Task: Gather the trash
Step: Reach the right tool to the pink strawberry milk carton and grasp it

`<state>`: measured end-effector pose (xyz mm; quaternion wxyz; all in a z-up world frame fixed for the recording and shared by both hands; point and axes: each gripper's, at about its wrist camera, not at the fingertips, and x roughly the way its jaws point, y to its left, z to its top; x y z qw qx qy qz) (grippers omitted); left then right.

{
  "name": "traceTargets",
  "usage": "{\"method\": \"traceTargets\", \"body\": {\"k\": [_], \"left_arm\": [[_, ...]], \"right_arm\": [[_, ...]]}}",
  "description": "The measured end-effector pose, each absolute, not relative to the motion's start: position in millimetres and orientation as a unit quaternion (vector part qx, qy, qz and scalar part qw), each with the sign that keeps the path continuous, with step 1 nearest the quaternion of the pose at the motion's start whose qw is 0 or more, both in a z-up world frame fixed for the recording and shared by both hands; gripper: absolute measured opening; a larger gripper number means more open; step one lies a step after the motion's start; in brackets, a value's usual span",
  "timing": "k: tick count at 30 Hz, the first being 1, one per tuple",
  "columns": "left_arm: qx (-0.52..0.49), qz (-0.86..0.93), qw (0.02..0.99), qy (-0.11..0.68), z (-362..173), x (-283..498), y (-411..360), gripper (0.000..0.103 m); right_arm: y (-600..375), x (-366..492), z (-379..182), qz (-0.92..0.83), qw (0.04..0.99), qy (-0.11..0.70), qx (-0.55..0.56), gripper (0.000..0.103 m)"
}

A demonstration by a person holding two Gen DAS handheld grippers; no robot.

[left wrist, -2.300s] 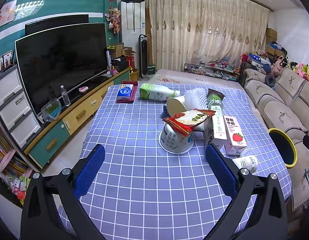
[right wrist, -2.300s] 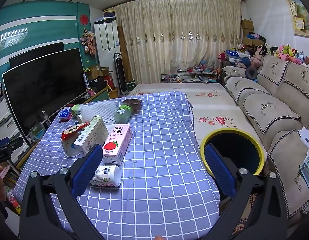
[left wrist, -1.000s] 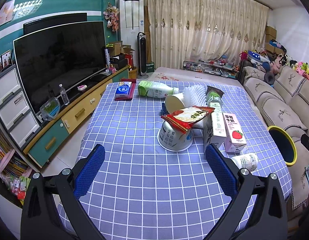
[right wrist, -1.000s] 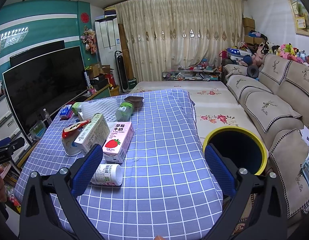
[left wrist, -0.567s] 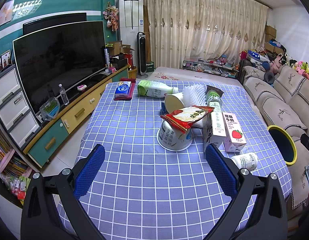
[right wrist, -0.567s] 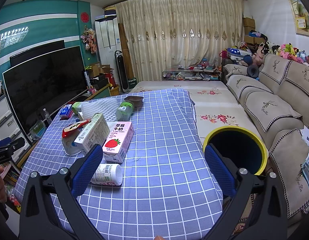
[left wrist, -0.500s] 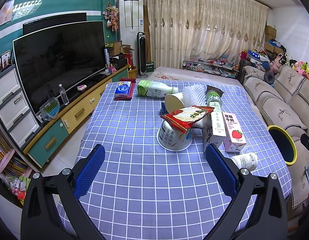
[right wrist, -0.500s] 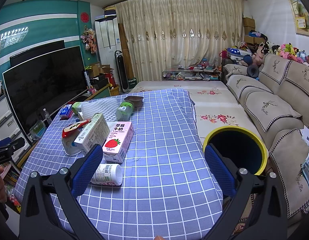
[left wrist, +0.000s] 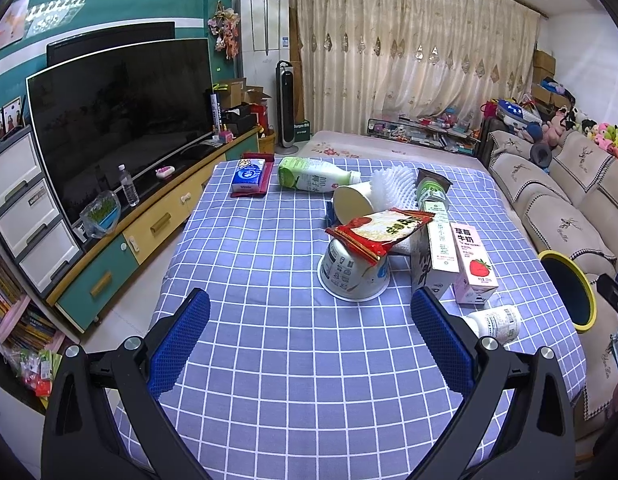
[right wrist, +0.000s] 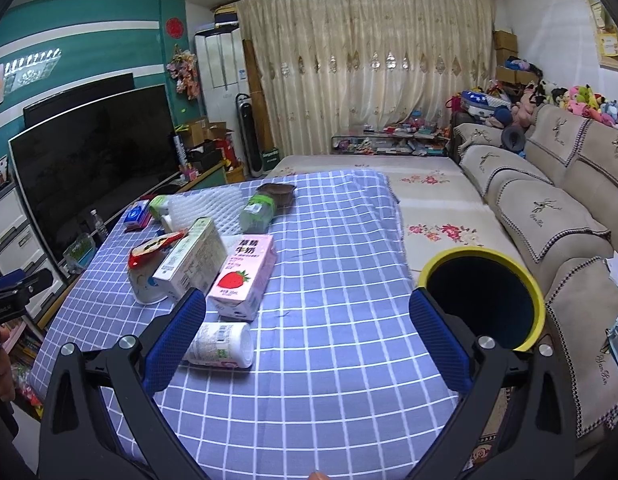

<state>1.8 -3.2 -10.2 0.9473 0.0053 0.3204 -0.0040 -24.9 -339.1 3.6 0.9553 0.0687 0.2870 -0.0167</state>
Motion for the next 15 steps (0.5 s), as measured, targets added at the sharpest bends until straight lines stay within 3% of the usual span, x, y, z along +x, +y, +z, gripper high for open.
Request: {"method": "traceTargets", "body": {"k": [15], "left_arm": [[-0.013, -0.006, 0.937, 0.349, -30.0, 27.1, 12.9, 0.099]], "right_arm": [[-265.2, 12.1, -30.8, 0.09, 0.928, 0.358, 0.05, 0.097]]}}
